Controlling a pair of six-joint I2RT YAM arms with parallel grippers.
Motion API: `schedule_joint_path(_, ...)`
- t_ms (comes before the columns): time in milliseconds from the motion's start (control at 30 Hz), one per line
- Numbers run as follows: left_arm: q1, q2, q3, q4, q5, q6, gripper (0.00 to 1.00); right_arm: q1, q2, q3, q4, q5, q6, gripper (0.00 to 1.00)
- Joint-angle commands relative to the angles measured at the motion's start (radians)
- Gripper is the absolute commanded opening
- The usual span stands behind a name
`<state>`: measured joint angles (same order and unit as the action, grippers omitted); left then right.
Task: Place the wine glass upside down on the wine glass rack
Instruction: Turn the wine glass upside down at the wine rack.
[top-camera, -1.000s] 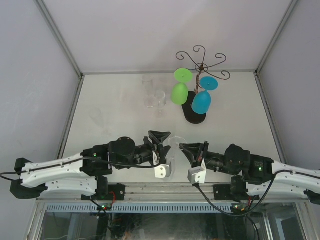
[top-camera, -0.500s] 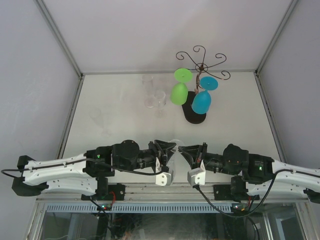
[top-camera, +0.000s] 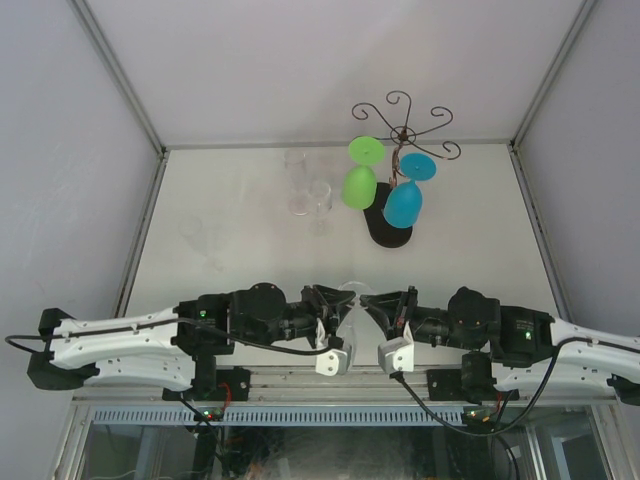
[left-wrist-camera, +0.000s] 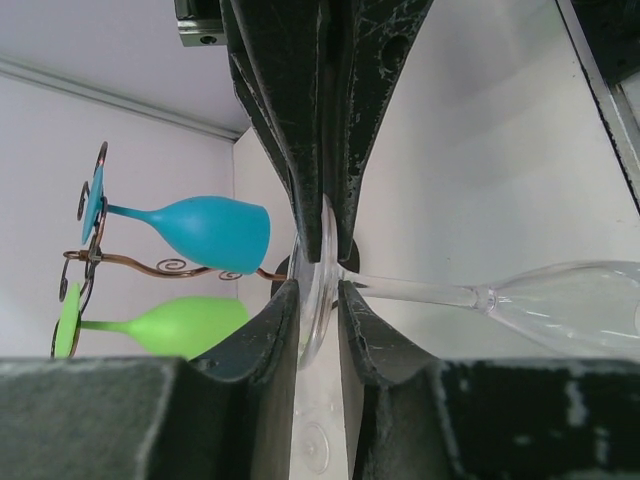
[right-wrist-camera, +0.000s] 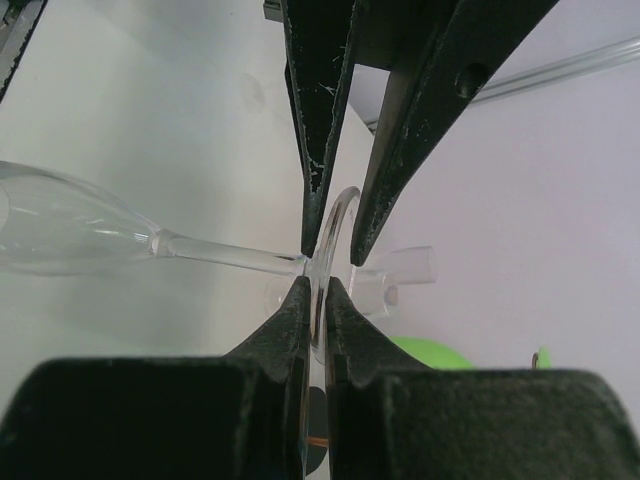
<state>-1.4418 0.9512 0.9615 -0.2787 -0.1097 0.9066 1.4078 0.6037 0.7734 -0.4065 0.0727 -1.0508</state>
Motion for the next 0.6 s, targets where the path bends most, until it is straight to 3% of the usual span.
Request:
schedule_joint_path(0,-0.002,0.003,-0.013,0.032,-0.033,0.020,0.24,0.016,-0.010,0.048,0.020,-0.027,0.025,0.00)
schedule_joint_path(300,-0.002,0.003,-0.009,0.047,-0.047,0.022,0.07,0.016,-0.016,0.047,0.018,0.010,0.019,0.02)
schedule_joint_path(367,-0.002,0.002,-0.009,0.047,-0.049,0.025,0.01,0.015,-0.014,0.055,0.013,0.013,0.023,0.06)
schedule_joint_path(567,-0.002,0.003,-0.023,0.057,-0.067,0.031,0.00,0.016,-0.013,0.070,0.024,0.048,0.037,0.26)
